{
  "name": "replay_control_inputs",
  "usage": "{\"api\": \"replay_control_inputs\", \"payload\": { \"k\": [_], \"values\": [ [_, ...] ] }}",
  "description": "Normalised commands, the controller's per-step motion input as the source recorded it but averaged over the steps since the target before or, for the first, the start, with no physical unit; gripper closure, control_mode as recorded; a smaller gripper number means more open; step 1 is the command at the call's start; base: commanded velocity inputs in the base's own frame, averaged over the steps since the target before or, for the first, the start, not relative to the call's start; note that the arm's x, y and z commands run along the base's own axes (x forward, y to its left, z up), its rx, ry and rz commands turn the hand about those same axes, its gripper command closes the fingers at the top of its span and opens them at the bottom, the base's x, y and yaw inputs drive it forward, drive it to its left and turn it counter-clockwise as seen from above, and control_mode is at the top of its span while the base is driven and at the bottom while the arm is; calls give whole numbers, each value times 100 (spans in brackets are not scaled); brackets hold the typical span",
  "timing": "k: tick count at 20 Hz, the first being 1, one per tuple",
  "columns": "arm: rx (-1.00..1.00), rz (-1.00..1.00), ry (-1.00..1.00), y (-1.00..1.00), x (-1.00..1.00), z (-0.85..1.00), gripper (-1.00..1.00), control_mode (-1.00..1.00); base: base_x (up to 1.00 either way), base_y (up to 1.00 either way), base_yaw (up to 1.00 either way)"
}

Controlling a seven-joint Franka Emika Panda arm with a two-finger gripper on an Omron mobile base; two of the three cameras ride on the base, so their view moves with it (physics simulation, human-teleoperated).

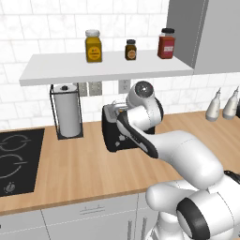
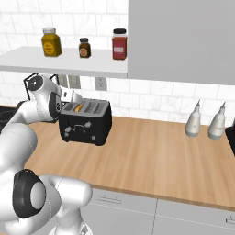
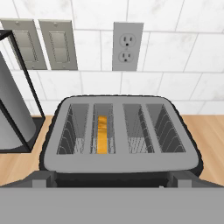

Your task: Start the toaster. Once the lever pops up, take the bread to the plate on the dining counter.

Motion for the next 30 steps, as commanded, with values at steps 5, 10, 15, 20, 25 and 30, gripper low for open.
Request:
{"api": "replay_control_inputs", "payload": {
  "k": [5,10,15,20,25,30],
  "values": [
    [0,0,0,0,0,0,-100,-100,0,0,0],
    [0,0,0,0,0,0,-100,-100,0,0,0],
    [0,0,0,0,0,0,-100,-100,0,0,0],
    [0,0,0,0,0,0,-100,-100,0,0,0],
    [0,0,0,0,0,0,-100,-100,0,0,0],
    [0,0,0,0,0,0,-100,-100,0,0,0]
  ]
}}
